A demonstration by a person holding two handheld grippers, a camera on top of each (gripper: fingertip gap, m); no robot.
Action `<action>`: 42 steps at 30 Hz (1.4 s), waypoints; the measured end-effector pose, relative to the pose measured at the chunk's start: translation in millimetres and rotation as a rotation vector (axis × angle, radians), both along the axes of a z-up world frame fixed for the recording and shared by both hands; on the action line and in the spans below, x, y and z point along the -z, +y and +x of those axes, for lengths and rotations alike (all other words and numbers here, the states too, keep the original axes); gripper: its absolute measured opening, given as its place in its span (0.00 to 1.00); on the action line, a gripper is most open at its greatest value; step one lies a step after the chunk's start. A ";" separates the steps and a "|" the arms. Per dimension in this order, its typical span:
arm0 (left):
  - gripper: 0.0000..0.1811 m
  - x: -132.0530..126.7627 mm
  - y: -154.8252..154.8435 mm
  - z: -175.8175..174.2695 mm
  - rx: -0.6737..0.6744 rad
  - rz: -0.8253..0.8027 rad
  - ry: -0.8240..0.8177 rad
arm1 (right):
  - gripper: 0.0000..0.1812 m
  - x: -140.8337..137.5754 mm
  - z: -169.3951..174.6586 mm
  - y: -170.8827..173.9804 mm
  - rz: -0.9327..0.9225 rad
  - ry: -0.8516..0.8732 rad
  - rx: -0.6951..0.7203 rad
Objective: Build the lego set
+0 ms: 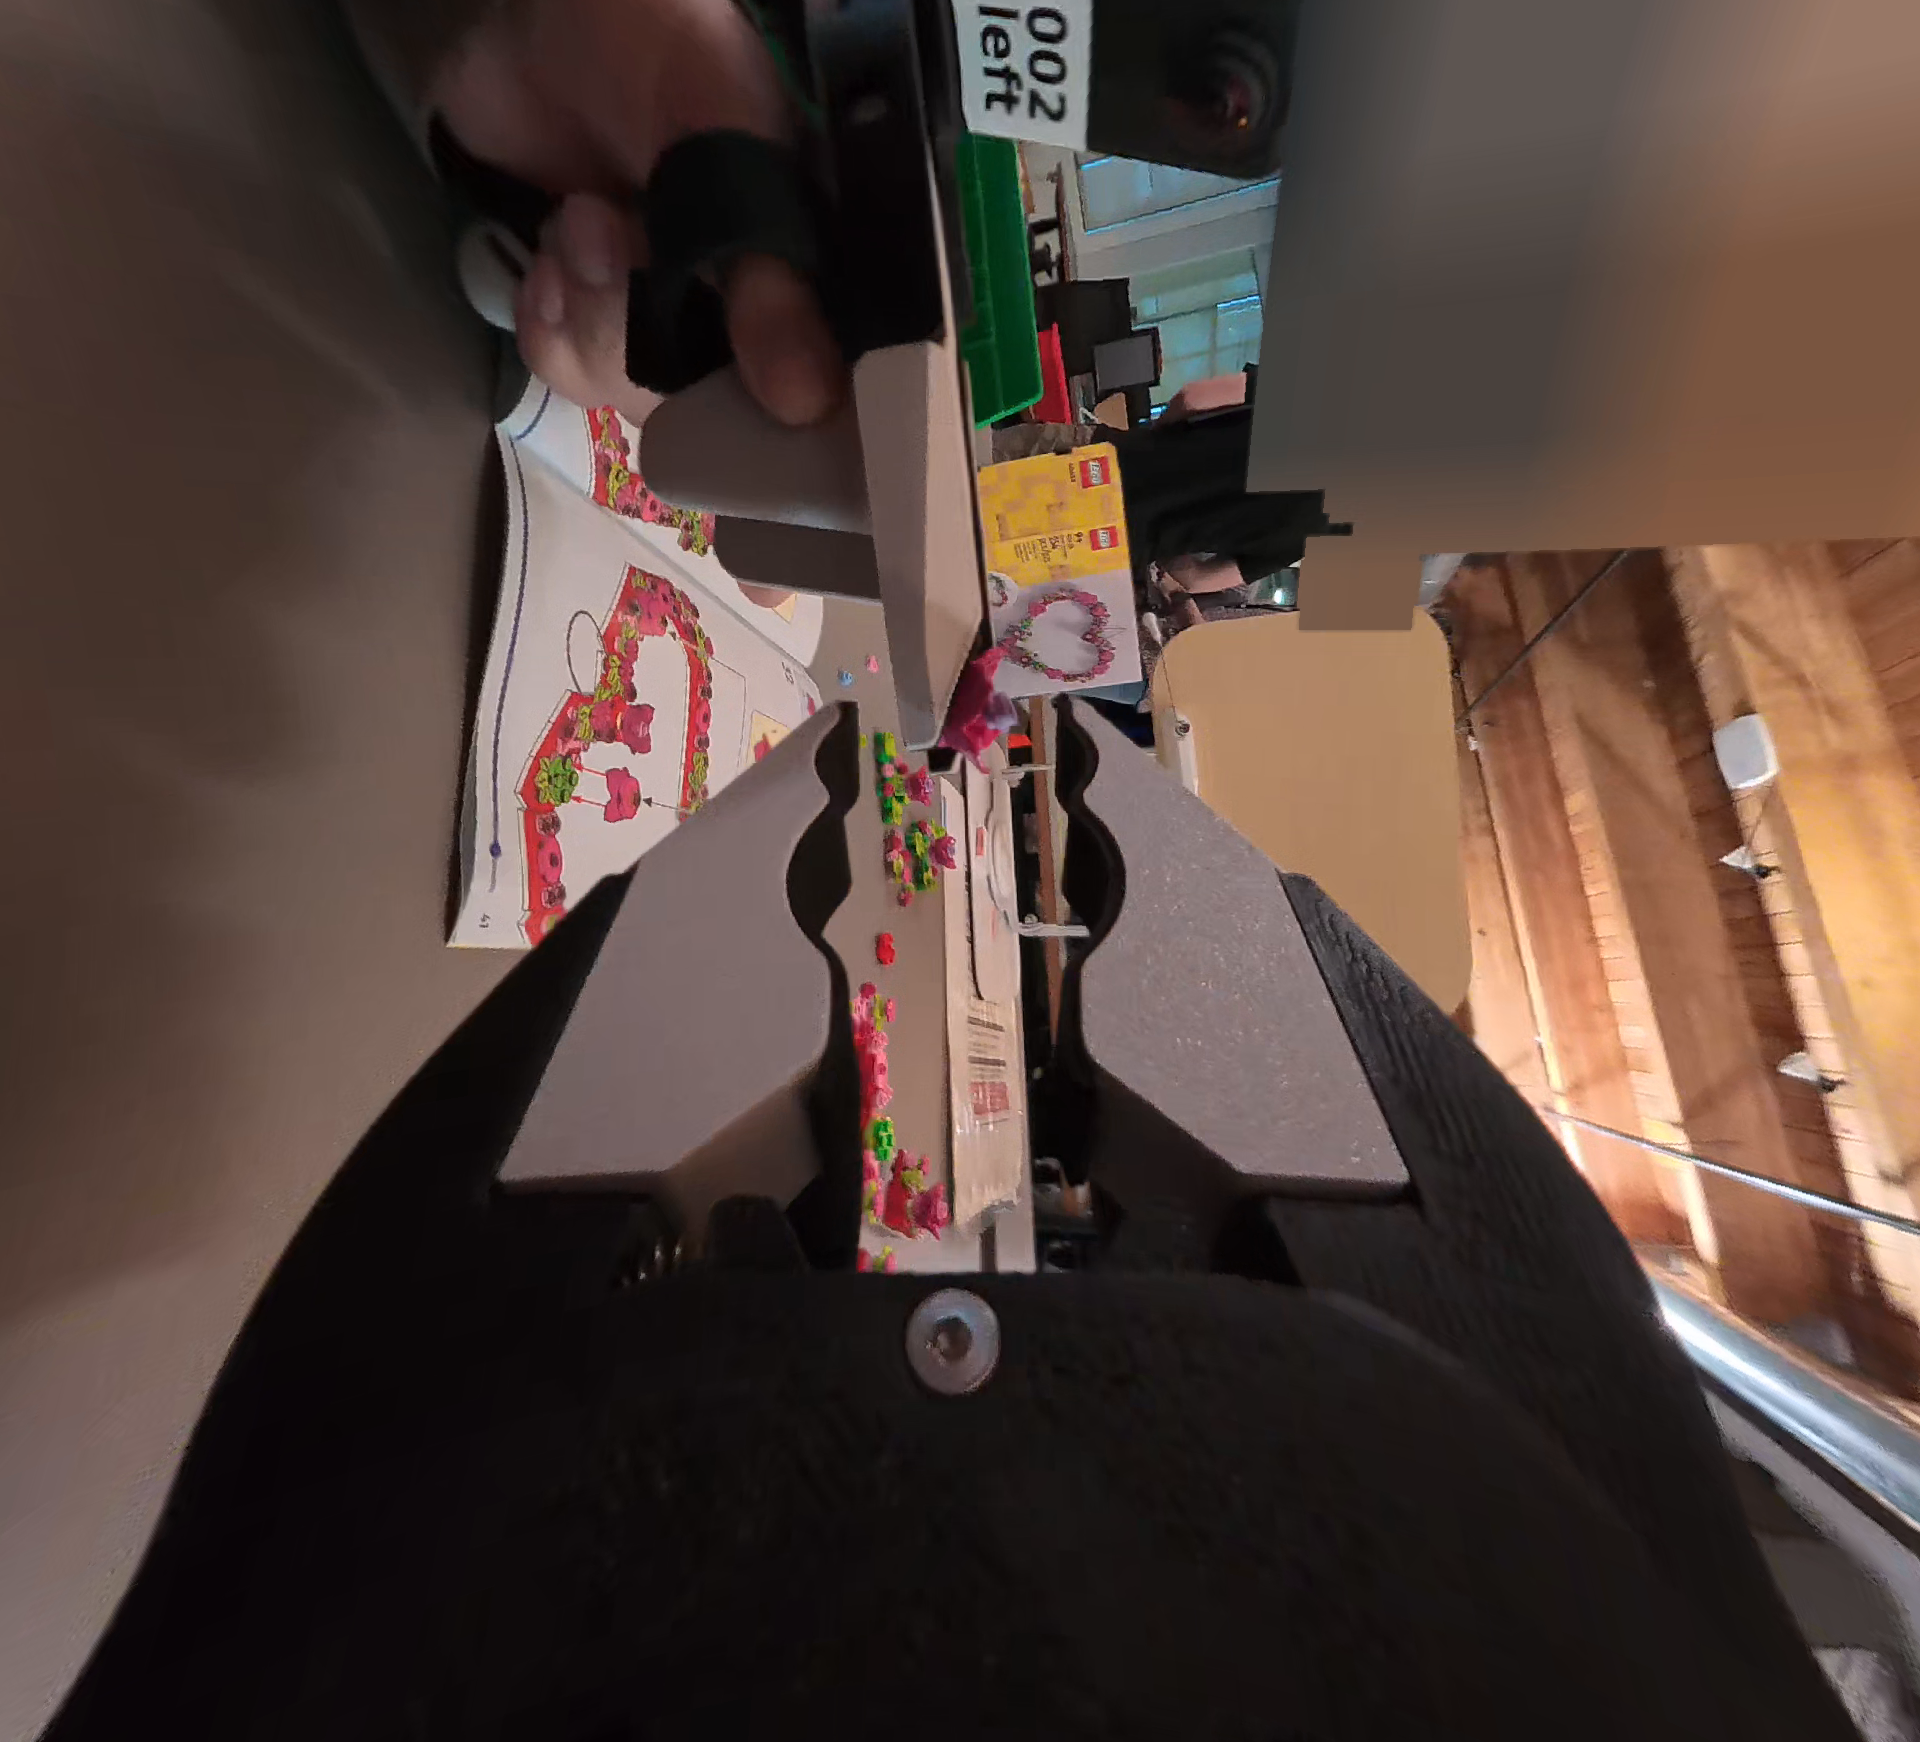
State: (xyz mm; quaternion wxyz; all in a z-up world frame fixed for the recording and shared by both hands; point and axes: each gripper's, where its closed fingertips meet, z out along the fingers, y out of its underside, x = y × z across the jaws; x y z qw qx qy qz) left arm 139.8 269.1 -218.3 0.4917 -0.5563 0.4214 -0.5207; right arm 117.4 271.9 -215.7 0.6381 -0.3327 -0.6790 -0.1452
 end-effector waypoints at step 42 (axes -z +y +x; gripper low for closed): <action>0.08 11.5 6.4 0.8 0.027 -0.140 0.034 | 0.05 7.0 12.3 6.3 -0.130 0.024 0.033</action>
